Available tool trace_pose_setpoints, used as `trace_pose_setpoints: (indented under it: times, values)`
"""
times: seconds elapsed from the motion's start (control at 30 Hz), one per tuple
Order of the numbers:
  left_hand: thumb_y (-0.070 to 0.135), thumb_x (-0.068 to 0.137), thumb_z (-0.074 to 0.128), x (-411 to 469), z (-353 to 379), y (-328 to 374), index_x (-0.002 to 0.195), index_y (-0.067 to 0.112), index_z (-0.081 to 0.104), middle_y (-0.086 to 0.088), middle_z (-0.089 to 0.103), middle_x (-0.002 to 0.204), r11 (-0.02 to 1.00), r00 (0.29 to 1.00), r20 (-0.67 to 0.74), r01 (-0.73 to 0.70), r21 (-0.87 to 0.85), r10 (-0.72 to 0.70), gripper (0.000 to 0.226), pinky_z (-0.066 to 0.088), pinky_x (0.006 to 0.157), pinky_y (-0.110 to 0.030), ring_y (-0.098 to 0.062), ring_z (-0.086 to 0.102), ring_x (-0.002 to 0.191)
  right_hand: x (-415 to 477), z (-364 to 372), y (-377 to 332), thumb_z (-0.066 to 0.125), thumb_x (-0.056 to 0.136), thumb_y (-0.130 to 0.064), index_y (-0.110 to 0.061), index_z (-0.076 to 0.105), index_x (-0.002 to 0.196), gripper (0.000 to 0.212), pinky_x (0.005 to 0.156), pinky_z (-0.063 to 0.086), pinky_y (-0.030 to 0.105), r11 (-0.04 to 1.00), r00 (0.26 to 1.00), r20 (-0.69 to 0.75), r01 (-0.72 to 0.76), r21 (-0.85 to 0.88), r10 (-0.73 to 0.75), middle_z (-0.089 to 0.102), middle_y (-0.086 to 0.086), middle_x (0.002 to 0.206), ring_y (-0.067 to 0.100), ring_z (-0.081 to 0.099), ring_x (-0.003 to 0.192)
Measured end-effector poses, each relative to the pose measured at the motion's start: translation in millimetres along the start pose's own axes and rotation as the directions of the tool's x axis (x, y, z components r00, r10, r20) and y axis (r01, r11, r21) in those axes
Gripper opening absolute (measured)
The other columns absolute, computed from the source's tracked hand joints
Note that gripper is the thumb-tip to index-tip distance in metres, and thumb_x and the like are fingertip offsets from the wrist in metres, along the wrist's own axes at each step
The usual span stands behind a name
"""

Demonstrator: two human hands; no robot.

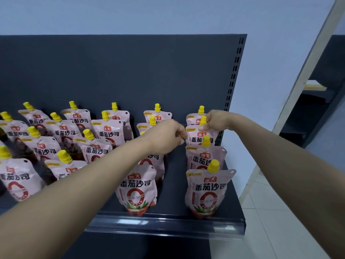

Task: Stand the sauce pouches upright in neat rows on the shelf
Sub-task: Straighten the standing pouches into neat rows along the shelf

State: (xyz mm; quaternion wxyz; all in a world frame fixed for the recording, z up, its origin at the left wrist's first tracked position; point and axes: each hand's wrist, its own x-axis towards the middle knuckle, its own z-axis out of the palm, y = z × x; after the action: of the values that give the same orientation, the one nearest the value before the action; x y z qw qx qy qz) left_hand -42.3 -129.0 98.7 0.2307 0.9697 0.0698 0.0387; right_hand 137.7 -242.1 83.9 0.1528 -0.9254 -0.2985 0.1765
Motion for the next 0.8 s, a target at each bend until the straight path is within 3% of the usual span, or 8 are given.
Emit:
trace_pose_setpoints:
  times: [0.07, 0.2, 0.3, 0.37, 0.47, 0.63, 0.8]
  values:
    - [0.012, 0.094, 0.052, -0.8, 0.6, 0.7, 0.118, 0.013, 0.065, -0.005, 0.066, 0.116, 1.000, 1.000, 0.010, -0.005, -0.015, 0.005, 0.028, 0.038, 0.077, -0.013, -0.016, 0.061, 0.105, -2.3, 0.2, -0.3, 0.062, 0.091, -0.030, -0.003, 0.066, 0.112, 0.035, 0.101, 0.049, 0.044, 1.000, 1.000, 0.001, 0.002, 0.006, -0.002, 0.072, 0.012, 0.112, 0.030, 0.067, 0.104]
    - [0.012, 0.093, 0.053, -4.2, 3.3, 1.2, 0.117, 0.013, 0.065, -0.004, 0.067, 0.114, 1.000, 1.000, 0.011, -0.012, -0.014, 0.012, 0.027, 0.040, 0.079, -0.017, -0.016, 0.061, 0.104, -5.0, 1.1, 2.8, 0.066, 0.088, -0.021, -0.002, 0.069, 0.110, 0.029, 0.100, 0.050, 0.043, 0.999, 0.999, -0.029, 0.015, 0.031, -0.014, 0.072, 0.012, 0.110, 0.029, 0.067, 0.103]
    - [0.011, 0.093, 0.052, -6.7, 2.1, 1.3, 0.116, 0.013, 0.065, 0.000, 0.064, 0.106, 0.999, 0.999, -0.011, -0.031, -0.009, 0.031, 0.027, 0.034, 0.067, -0.008, -0.012, 0.059, 0.097, -8.2, -3.1, 1.8, 0.069, 0.085, -0.015, -0.004, 0.067, 0.114, 0.031, 0.096, 0.052, 0.040, 0.999, 0.999, -0.043, 0.033, 0.011, -0.032, 0.071, 0.013, 0.113, 0.029, 0.067, 0.103]
    - [0.010, 0.093, 0.051, -8.8, -4.2, -0.1, 0.115, 0.013, 0.065, 0.002, 0.062, 0.098, 0.999, 0.999, -0.032, -0.031, -0.026, 0.030, 0.026, 0.036, 0.059, -0.010, -0.009, 0.056, 0.087, -13.8, -7.2, -1.4, 0.069, 0.086, -0.016, -0.008, 0.060, 0.127, 0.043, 0.099, 0.049, 0.039, 0.999, 0.996, -0.080, 0.042, 0.005, -0.042, 0.067, 0.011, 0.122, 0.029, 0.063, 0.111]
    - [0.011, 0.091, 0.056, -11.2, -23.0, -8.8, 0.111, 0.014, 0.067, 0.002, 0.065, 0.097, 0.998, 0.994, -0.108, -0.022, -0.067, 0.015, 0.023, 0.043, 0.077, -0.018, -0.009, 0.057, 0.085, -25.7, -11.3, -8.8, 0.066, 0.089, -0.020, -0.009, 0.050, 0.137, 0.053, 0.105, 0.043, 0.035, 0.994, 0.976, -0.199, 0.100, 0.040, -0.091, 0.058, 0.009, 0.135, 0.027, 0.055, 0.123]
    - [0.010, 0.090, 0.058, -19.6, -52.3, -27.0, 0.109, 0.010, 0.068, -0.005, 0.068, 0.099, 0.993, 0.984, -0.174, 0.020, -0.117, -0.040, 0.021, 0.044, 0.081, -0.022, -0.014, 0.061, 0.088, -55.9, -10.1, -32.6, 0.064, 0.091, -0.024, -0.009, 0.057, 0.131, 0.043, 0.089, 0.039, 0.023, 0.974, 0.926, -0.330, 0.216, 0.064, -0.184, 0.062, 0.006, 0.131, 0.021, 0.058, 0.119]
    - [0.026, 0.090, 0.060, -38.9, -59.9, -40.2, 0.104, 0.012, 0.070, -0.008, 0.072, 0.102, 0.995, 0.997, -0.065, 0.034, -0.092, -0.040, 0.022, 0.051, 0.085, -0.031, -0.023, 0.065, 0.092, -83.5, -4.4, -67.6, 0.066, 0.089, -0.027, -0.013, 0.067, 0.117, 0.031, 0.083, 0.041, 0.023, 0.966, 0.931, -0.271, 0.257, 0.008, -0.245, 0.068, 0.002, 0.116, 0.012, 0.058, 0.094]
